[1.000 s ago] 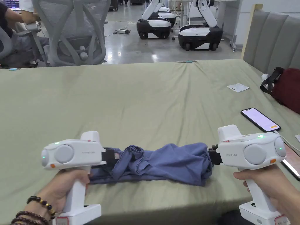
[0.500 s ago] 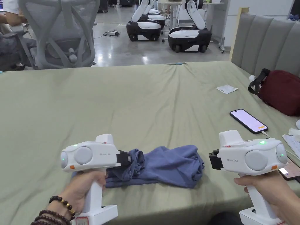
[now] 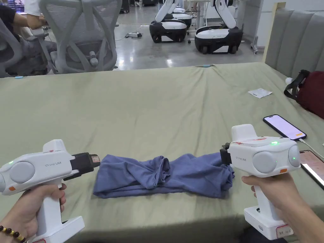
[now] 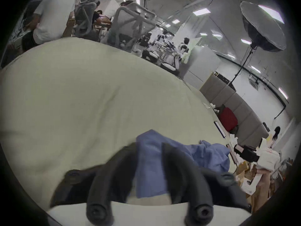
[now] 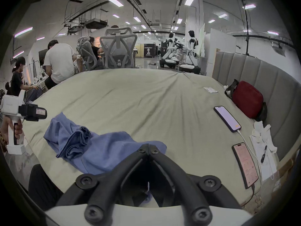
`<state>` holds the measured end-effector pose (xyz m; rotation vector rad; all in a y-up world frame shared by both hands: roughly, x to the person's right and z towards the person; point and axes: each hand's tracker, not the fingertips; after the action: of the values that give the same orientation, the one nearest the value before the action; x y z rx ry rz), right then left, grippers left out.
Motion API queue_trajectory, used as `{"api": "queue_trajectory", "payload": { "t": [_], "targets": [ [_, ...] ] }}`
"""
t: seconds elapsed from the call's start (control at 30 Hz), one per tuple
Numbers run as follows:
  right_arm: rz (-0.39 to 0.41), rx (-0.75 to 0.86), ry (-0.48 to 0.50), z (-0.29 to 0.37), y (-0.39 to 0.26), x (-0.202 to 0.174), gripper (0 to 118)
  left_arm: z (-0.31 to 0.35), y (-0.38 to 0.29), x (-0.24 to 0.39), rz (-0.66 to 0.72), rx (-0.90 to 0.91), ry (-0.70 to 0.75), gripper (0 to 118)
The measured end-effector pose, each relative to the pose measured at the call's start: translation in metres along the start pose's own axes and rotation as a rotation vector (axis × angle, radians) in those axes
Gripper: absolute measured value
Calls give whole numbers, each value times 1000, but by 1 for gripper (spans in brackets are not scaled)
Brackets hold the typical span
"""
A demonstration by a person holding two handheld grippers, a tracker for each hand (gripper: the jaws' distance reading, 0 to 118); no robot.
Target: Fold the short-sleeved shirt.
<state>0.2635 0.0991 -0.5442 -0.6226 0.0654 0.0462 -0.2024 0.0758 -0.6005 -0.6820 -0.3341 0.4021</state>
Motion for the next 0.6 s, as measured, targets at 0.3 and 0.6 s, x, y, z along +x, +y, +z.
{"api": "queue_trajectory", "payload": {
  "t": [0.3,0.6],
  "targets": [
    [-2,-32,11,-2,-9,3,0,-40,-15,12,56,-117,-62,98],
    [-16,-59,-7,2,-18,16,0,-77,-24,27,-32,-138,59,15]
  ]
}}
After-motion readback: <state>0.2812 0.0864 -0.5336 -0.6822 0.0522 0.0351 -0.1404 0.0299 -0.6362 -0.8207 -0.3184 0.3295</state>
